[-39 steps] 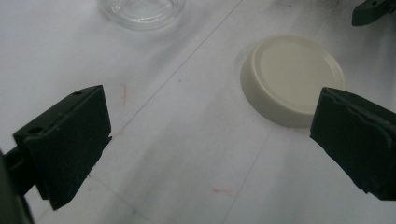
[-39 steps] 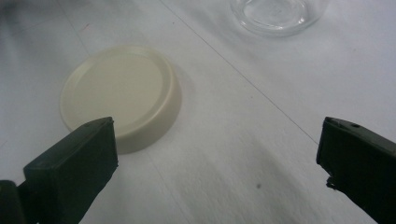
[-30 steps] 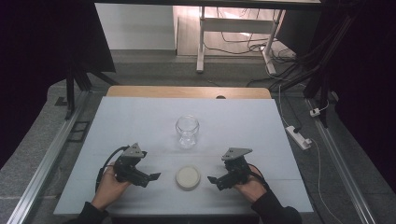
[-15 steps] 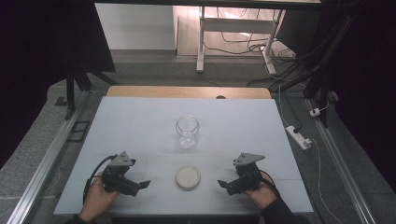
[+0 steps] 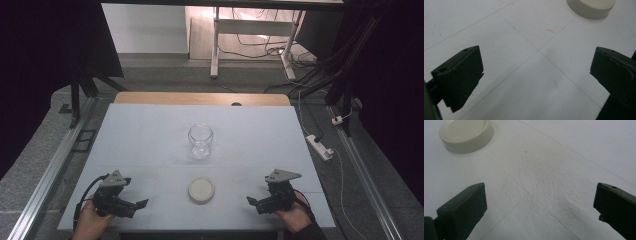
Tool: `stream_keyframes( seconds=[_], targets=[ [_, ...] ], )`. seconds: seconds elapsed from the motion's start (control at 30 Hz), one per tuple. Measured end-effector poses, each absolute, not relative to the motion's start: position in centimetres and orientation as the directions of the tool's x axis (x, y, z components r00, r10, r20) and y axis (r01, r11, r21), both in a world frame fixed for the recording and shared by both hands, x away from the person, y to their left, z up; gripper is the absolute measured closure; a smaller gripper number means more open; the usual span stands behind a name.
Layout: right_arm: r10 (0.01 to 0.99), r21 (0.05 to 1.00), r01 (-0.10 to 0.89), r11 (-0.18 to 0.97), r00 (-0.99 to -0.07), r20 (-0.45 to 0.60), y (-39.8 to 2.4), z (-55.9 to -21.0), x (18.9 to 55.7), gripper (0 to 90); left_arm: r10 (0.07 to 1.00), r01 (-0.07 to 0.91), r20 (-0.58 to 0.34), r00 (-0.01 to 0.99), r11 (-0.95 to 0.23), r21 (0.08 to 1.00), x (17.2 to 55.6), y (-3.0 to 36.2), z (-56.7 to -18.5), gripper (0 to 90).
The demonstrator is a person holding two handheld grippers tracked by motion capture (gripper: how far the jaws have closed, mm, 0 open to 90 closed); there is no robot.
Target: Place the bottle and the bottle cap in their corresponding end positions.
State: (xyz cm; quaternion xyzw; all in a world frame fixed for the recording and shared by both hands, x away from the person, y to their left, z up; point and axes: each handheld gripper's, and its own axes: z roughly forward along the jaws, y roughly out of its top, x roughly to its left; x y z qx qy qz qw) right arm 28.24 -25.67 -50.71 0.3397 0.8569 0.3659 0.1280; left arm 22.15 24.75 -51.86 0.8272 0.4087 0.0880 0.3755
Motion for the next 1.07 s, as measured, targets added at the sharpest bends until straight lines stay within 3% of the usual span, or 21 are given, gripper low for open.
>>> stream_keyframes(
  seconds=[0.5, 1.07],
  targets=[
    [0.757, 0.72, 0.546, 0.428, -0.652, 0.045, -29.2, -50.3, 26.9, 0.0, 0.819, 0.659, -0.153, 0.552, -0.317, 0.682, 18.7, 28.4, -52.5, 0.0],
    [0.796, 0.708, 0.588, 0.391, -0.603, 0.06, -30.2, -49.9, 25.7, 0.0, 0.856, 0.689, -0.159, 0.491, -0.27, 0.673, 17.1, 30.2, -52.6, 0.0]
  ],
)
